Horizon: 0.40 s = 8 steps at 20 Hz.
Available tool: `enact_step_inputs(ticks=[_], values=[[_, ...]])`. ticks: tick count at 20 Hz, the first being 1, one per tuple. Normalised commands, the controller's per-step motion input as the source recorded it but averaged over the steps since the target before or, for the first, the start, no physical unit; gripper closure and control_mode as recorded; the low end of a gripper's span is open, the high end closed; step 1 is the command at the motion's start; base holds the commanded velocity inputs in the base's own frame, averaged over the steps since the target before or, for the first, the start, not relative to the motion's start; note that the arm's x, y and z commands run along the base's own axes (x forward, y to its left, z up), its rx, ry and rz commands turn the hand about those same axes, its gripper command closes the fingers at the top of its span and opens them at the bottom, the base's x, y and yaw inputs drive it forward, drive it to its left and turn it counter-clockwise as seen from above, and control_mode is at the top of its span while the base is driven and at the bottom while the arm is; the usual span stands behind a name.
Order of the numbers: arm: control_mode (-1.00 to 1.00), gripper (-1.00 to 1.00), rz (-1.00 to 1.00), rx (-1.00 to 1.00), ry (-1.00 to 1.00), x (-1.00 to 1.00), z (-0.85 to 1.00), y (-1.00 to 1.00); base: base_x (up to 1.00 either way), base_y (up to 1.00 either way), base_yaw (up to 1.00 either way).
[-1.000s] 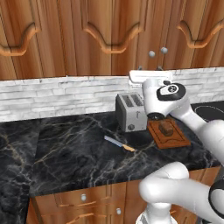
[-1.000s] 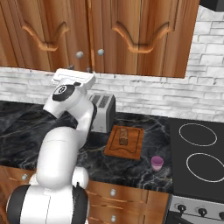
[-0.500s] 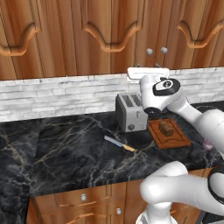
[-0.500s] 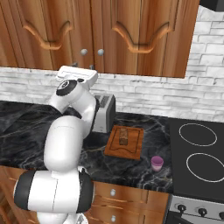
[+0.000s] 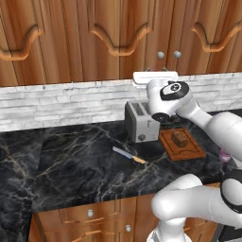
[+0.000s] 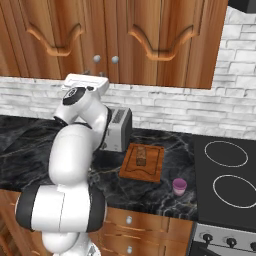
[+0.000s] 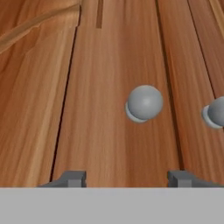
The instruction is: Pick the bread, place it on the cutting board, pick the jam, place it on the counter, and close the cabinet.
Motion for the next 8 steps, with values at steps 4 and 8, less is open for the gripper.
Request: enact_step_inputs(ticks=[4, 8], values=[[-1.00, -1.00, 0.00, 0.00, 0.01, 0.28, 0.00, 0.00, 0.00, 0.00, 0.00], [-1.00, -1.00, 0.00, 0.00, 0.00, 0.20, 0.00, 0.00, 0.00, 0.00, 0.00]])
